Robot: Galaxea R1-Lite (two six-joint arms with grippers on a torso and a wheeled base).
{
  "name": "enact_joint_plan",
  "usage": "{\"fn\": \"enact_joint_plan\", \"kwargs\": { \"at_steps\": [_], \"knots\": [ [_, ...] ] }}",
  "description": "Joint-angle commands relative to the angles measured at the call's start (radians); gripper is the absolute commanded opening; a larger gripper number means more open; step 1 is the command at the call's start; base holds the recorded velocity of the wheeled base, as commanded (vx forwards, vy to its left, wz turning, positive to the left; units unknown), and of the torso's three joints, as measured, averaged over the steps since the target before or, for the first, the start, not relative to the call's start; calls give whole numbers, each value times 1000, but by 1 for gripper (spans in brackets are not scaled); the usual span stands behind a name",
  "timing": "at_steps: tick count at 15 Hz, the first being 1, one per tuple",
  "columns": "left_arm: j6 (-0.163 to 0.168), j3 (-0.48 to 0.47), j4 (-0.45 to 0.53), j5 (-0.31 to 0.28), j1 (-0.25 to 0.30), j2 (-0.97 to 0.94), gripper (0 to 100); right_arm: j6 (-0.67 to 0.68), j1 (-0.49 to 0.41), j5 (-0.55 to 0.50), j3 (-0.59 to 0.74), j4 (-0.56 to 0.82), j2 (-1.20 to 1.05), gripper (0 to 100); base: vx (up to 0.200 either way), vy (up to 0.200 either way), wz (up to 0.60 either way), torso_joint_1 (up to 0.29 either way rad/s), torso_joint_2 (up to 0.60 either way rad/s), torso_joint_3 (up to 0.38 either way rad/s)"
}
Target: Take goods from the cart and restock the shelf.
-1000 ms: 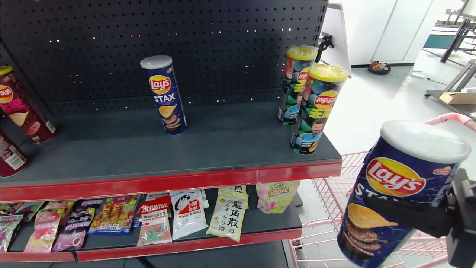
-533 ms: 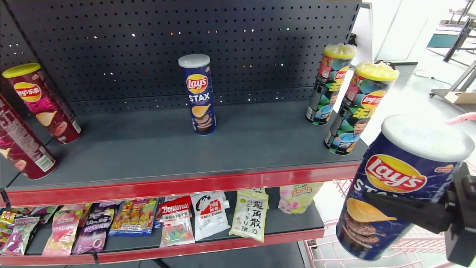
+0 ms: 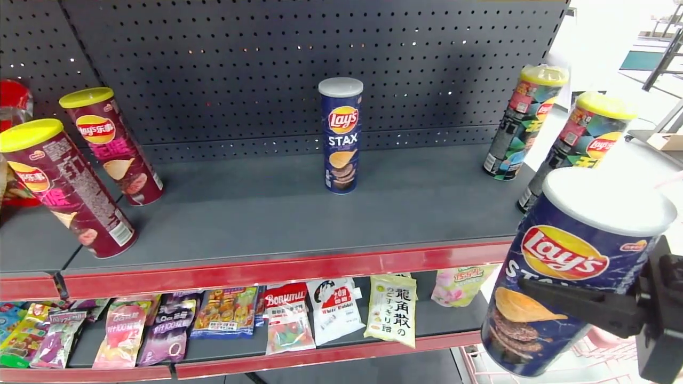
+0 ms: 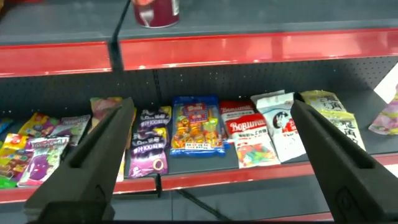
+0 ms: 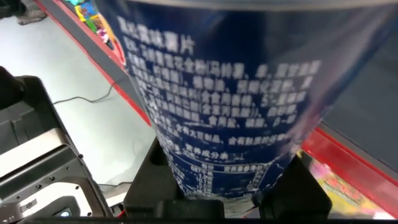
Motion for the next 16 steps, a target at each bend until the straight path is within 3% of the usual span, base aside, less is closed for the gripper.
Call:
{"fn": "enact_joint_plan", "kwargs": {
  "at_steps": [1,9,16],
  "knots": [
    [0,0,0,0,1,1,100,-1,0,-1,2,0,2,0,0,0,0,0,0,0],
    [0,0,0,0,1,1,100,1,0,1,-2,-1,16,0,200,0,0,5,2,0],
    [-3,0,0,-2,1,1,100,-1,0,-1,-3,0,-7,0,0,0,0,0,0,0]
  ]
}}
